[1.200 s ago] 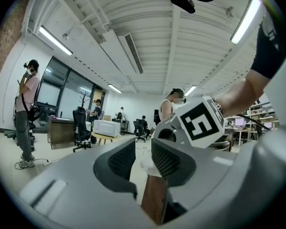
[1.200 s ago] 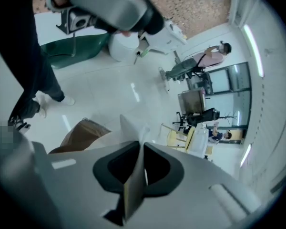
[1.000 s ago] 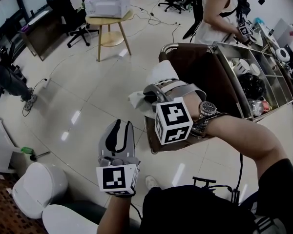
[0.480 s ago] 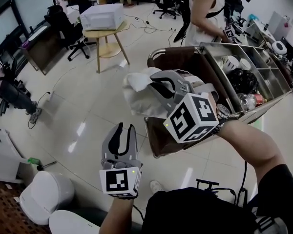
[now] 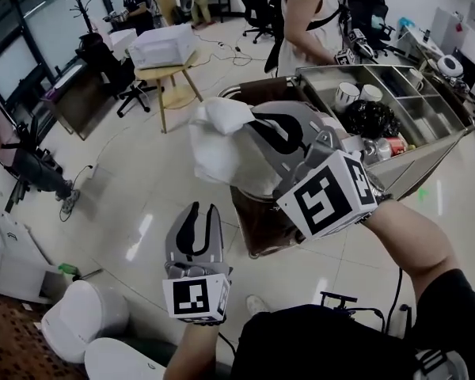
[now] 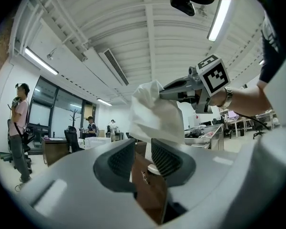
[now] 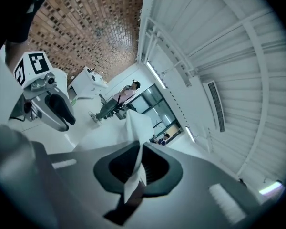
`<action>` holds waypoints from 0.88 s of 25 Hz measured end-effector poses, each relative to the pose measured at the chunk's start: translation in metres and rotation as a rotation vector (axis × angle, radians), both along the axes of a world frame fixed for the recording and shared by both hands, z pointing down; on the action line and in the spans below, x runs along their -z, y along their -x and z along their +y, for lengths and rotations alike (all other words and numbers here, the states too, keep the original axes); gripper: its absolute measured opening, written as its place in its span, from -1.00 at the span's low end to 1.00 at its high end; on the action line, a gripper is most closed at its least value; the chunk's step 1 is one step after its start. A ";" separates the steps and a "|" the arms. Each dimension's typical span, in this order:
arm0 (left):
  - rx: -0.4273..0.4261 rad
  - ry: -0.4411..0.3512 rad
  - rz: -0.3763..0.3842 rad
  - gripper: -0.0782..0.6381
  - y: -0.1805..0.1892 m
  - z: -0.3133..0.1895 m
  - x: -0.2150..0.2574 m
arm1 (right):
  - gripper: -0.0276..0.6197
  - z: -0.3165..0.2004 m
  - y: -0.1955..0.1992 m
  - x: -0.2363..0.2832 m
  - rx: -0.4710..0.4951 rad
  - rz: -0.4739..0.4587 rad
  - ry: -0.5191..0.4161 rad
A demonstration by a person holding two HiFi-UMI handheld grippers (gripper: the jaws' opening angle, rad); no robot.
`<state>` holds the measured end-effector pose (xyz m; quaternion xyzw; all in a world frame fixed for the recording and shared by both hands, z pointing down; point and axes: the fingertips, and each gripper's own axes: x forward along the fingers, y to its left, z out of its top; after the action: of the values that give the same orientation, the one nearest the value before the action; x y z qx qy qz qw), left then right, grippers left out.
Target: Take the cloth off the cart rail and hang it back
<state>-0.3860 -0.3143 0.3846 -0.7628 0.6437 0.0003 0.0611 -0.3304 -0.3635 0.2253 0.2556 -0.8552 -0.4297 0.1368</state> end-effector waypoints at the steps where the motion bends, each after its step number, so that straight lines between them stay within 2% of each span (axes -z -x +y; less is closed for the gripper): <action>1: 0.002 -0.005 -0.006 -0.54 -0.022 0.008 0.003 | -0.88 0.011 -0.023 0.009 0.016 -0.041 -0.009; 9: 0.030 -0.052 -0.063 -0.54 -0.161 0.079 0.009 | -0.88 0.113 -0.185 0.055 0.135 -0.278 -0.117; 15: 0.059 -0.063 -0.092 -0.54 -0.251 0.119 0.010 | -0.88 0.185 -0.294 0.088 0.229 -0.328 -0.270; 22: 0.083 -0.041 -0.097 -0.54 -0.299 0.147 0.005 | -0.88 0.216 -0.356 0.079 0.270 -0.344 -0.258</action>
<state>-0.0865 -0.1678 0.3796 -0.7331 0.6710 -0.0259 0.1077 0.0257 -0.1478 0.1459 0.2237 -0.8304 -0.4997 -0.1032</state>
